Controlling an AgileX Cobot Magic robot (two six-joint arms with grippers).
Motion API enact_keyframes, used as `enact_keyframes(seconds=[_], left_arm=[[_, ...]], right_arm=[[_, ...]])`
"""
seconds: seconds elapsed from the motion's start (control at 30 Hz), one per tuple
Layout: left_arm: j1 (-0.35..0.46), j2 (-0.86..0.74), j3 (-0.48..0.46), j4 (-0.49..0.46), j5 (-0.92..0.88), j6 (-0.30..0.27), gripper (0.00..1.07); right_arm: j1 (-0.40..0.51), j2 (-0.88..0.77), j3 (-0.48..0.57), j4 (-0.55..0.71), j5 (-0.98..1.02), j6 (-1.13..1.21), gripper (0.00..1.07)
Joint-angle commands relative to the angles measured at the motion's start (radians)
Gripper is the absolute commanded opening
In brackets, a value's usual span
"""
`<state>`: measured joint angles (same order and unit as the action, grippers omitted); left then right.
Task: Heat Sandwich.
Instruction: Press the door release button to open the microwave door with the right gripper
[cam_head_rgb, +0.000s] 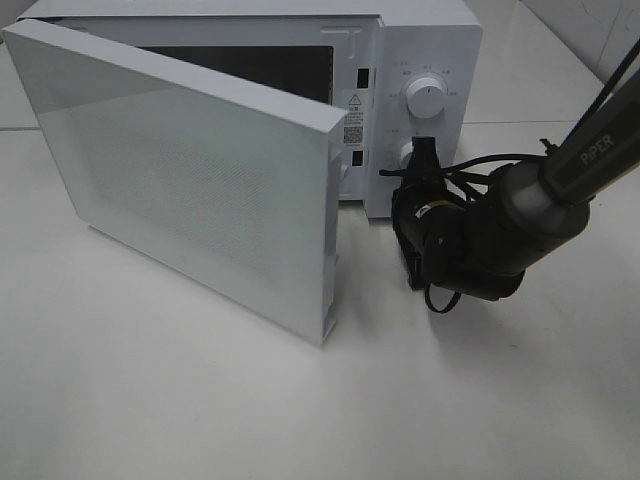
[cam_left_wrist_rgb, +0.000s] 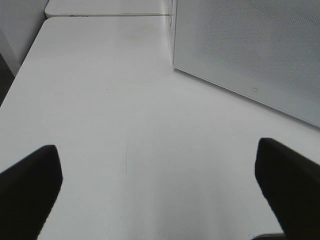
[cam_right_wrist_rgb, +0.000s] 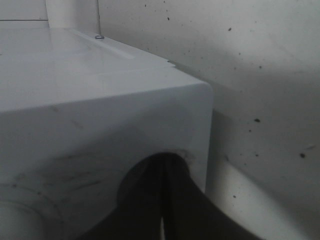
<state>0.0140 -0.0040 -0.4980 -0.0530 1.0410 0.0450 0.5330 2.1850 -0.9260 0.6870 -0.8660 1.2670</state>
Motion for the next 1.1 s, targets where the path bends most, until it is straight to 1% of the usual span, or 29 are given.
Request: enact_keyframes(seconds=[0.03,0.43,0.93,1.1], left_arm=[[0.004,-0.027,0.003,-0.007,-0.013,-0.007,1.03],[0.004,-0.027,0.003,-0.007,-0.013,-0.007,1.03],[0.004,-0.027,0.003,-0.007,-0.013,-0.007,1.03],[0.004,-0.027,0.003,-0.007,-0.013,-0.007,1.03]], right_arm=[[-0.033,-0.003,-0.079,-0.067,-0.186,-0.013,0.01],[-0.033,-0.005,-0.079,-0.067,-0.129,-0.013,0.02],[-0.033,-0.045,-0.053,-0.073,0.034,-0.027,0.02],[-0.033,-0.045,-0.053,-0.073,0.026,-0.032,0.01]])
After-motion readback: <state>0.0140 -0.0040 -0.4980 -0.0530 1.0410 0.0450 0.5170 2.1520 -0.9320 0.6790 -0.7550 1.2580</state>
